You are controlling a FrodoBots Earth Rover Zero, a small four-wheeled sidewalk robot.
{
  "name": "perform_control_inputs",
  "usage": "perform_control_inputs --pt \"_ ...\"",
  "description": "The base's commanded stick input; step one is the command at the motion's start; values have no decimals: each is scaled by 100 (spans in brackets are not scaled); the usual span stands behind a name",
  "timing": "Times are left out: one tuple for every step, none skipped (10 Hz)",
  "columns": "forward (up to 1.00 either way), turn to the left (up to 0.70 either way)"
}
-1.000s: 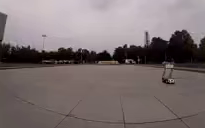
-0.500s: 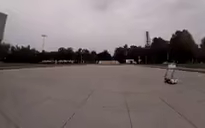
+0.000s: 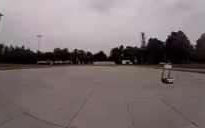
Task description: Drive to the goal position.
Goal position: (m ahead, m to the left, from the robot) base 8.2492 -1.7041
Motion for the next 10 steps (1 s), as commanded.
perform_control_inputs --pt "100 -3" --pt "100 0" --pt "100 0" --pt "100 0" --pt "100 0" --pt "100 0" --pt "100 0" --pt "100 -18" --pt "100 -27" --pt "100 -27"
